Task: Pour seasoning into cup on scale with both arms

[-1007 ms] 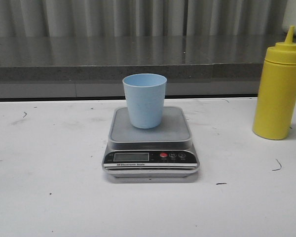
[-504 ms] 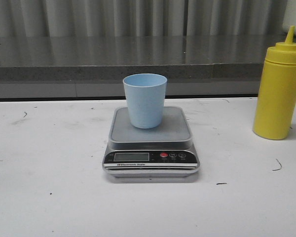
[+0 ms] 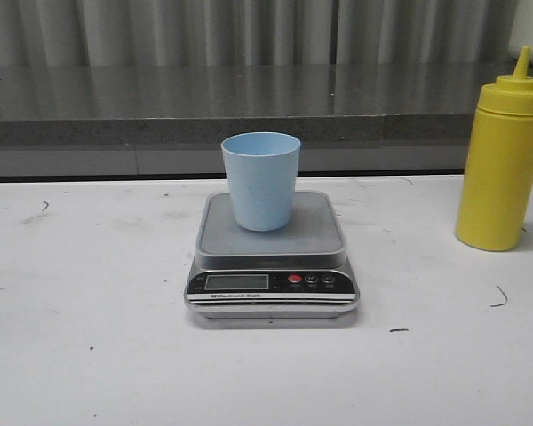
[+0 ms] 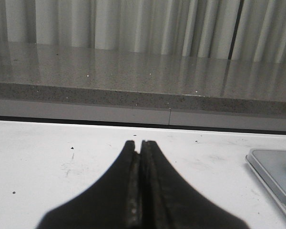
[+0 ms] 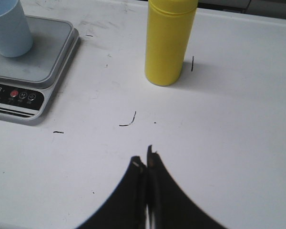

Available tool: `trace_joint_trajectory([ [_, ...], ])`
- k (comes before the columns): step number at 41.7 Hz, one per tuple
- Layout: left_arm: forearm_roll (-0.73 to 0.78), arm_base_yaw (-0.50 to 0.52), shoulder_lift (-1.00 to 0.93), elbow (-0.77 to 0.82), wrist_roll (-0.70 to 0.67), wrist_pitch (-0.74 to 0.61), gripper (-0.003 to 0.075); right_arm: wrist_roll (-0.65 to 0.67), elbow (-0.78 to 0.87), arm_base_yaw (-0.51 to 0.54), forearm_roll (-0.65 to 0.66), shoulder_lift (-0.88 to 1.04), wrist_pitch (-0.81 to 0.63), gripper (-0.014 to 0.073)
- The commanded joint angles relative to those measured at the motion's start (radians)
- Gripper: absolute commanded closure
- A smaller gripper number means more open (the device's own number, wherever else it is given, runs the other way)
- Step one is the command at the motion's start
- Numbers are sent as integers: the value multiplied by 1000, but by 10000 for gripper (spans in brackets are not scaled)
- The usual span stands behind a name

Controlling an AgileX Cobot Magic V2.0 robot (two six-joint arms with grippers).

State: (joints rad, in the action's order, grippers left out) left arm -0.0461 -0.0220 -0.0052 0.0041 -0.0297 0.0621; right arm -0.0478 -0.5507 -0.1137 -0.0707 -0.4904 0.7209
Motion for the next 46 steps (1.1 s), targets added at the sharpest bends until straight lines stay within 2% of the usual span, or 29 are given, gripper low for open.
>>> trace_joint_trajectory([
  [1, -8, 1, -18, 26, -1, -86, 740, -9, -26, -3, 1, -1, -66, 712],
  [23, -8, 1, -18, 26, -1, -86, 740, -9, -26, -3, 1, -1, -66, 712],
  [28, -8, 1, -18, 26, -1, -86, 740, -9, 5, 11, 39, 72, -89, 712],
  [40, -8, 1, -18, 26, -1, -86, 740, -9, 299, 129, 54, 366, -414, 712],
  [46, -8, 1, -16, 26, -1, -86, 740, -9, 457, 148, 53, 469, -580, 712],
])
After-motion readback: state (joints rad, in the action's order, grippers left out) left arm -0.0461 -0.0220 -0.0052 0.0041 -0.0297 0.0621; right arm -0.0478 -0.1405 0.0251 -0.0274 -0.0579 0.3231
